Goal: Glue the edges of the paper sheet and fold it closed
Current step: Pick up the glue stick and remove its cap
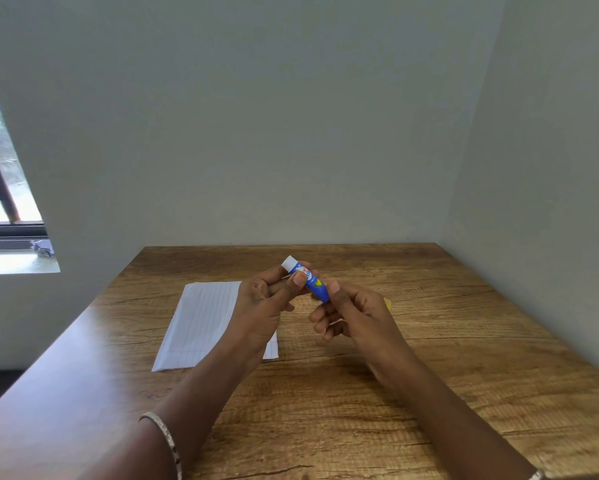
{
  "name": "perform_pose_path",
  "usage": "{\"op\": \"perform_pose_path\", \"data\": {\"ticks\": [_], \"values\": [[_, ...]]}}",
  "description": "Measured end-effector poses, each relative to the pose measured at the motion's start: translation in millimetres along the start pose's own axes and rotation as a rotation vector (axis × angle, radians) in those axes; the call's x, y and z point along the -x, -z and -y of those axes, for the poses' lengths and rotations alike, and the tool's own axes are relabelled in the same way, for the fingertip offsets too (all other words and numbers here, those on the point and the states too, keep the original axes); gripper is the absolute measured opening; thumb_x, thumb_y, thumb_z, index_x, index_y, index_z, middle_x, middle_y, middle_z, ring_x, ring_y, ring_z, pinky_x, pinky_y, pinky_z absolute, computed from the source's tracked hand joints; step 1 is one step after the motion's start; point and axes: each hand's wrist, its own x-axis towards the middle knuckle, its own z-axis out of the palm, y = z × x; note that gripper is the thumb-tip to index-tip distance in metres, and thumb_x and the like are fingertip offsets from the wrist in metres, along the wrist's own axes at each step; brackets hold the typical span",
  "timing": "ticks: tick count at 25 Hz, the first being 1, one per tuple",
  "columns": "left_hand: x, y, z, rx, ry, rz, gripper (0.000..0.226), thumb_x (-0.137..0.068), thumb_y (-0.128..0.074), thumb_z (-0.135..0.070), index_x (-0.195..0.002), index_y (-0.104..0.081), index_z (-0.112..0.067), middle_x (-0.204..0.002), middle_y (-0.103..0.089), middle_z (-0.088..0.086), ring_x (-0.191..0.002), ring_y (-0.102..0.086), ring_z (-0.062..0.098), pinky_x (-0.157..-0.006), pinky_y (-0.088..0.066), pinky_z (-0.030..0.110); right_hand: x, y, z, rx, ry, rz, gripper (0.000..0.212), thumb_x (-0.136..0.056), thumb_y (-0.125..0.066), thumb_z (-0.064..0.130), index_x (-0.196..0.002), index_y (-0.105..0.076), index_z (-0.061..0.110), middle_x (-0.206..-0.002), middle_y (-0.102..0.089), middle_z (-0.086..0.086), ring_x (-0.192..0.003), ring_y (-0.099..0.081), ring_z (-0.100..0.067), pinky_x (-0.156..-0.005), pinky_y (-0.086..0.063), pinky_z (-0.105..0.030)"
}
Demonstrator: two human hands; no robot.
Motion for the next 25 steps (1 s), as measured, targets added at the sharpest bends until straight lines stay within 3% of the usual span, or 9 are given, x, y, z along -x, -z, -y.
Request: {"op": "perform_pose_path", "data": {"ticks": [3, 5, 8, 11, 13, 16, 19, 22, 25], "values": [[0.0, 0.4, -0.1, -0.005, 0.007, -0.001, 0.033, -0.085, -0.064, -0.037, -0.113, -0.071, -0.020, -0.103, -0.079, 0.001, -0.097, -0.071, 0.009, -0.076, -0.044, 0.031, -1.2, 3.2, -0.3, -0.001, 0.071, -0.077, 0.038, -0.079, -0.083, 0.013, -0.112, -0.064, 0.007, -0.091, -0.077, -0.013, -0.073, -0.072, -0.020, -0.062, -0.059, -0.029], [0.2, 0.7, 0.3, -0.004, 0.011, 0.007, 0.033, -0.087, -0.064, -0.035, -0.114, -0.071, -0.018, -0.104, -0.078, 0.001, -0.098, -0.070, 0.010, -0.077, -0.043, 0.032, -2.1, 5.9, -2.2, -0.003, 0.105, -0.097, 0.033, -0.077, -0.083, 0.003, -0.105, -0.066, 0.002, -0.088, -0.076, -0.012, -0.070, -0.070, -0.019, -0.063, -0.058, -0.028], [-0.3, 1.9, 1.4, 0.005, 0.006, 0.010, 0.033, -0.088, -0.064, -0.034, -0.116, -0.071, -0.017, -0.107, -0.078, 0.003, -0.107, -0.070, 0.019, -0.077, -0.043, 0.033, -0.3, 5.0, -2.7, 0.013, 0.089, -0.053, 0.015, -0.094, -0.068, 0.014, -0.103, -0.069, 0.002, -0.078, -0.075, -0.011, -0.067, -0.069, -0.021, -0.060, -0.056, -0.028], [-1.0, 2.4, 1.5, 0.015, 0.007, 0.006, 0.032, -0.088, -0.064, -0.032, -0.116, -0.070, -0.017, -0.109, -0.077, 0.003, -0.109, -0.070, 0.020, -0.076, -0.043, 0.033, 0.6, 2.3, -2.8, 0.019, -0.007, 0.016, 0.035, -0.102, -0.050, 0.033, -0.101, -0.068, 0.002, -0.077, -0.074, -0.011, -0.067, -0.069, -0.020, -0.061, -0.057, -0.027], [-1.2, 2.5, 1.0, 0.020, 0.006, -0.003, 0.033, -0.087, -0.065, -0.033, -0.115, -0.070, -0.017, -0.107, -0.078, 0.003, -0.105, -0.070, 0.018, -0.075, -0.044, 0.033, 0.5, 0.5, -1.0, -0.024, -0.024, 0.016, 0.036, -0.097, -0.057, 0.037, -0.107, -0.067, 0.004, -0.080, -0.075, -0.011, -0.069, -0.070, -0.020, -0.063, -0.057, -0.028], [-1.0, 1.4, 0.4, 0.013, 0.003, -0.001, 0.036, -0.086, -0.065, -0.035, -0.115, -0.071, -0.016, -0.106, -0.078, 0.003, -0.101, -0.070, 0.014, -0.075, -0.044, 0.032, -0.5, 2.5, -0.8, -0.048, 0.030, -0.045, 0.040, -0.082, -0.080, 0.018, -0.116, -0.062, 0.007, -0.091, -0.077, -0.012, -0.074, -0.072, -0.020, -0.068, -0.058, -0.029], [-1.0, 0.9, 1.0, 0.002, 0.001, 0.009, 0.032, -0.088, -0.065, -0.032, -0.116, -0.071, -0.015, -0.107, -0.078, 0.003, -0.102, -0.070, 0.014, -0.075, -0.044, 0.032, -2.3, 6.5, -2.3, -0.072, 0.072, -0.075, 0.032, -0.081, -0.079, 0.000, -0.108, -0.064, -0.001, -0.089, -0.076, -0.011, -0.072, -0.072, -0.019, -0.068, -0.059, -0.028], [-0.9, 1.4, 1.0, 0.011, -0.003, 0.011, 0.032, -0.089, -0.065, -0.030, -0.117, -0.070, -0.015, -0.108, -0.077, 0.003, -0.103, -0.070, 0.014, -0.075, -0.044, 0.031, 0.1, 5.1, -2.5, -0.070, 0.040, -0.023, 0.020, -0.097, -0.062, 0.015, -0.106, -0.066, -0.002, -0.079, -0.073, -0.013, -0.067, -0.070, -0.020, -0.063, -0.057, -0.028], [0.1, 0.8, -0.1, -0.005, -0.014, 0.013, 0.035, -0.086, -0.066, -0.033, -0.116, -0.071, -0.016, -0.106, -0.078, 0.002, -0.097, -0.070, 0.009, -0.076, -0.043, 0.031, 0.4, 3.3, -1.0, -0.092, -0.106, 0.050, 0.046, -0.100, -0.047, 0.040, -0.101, -0.068, -0.001, -0.080, -0.073, -0.017, -0.066, -0.069, -0.019, -0.061, -0.057, -0.027]]}}
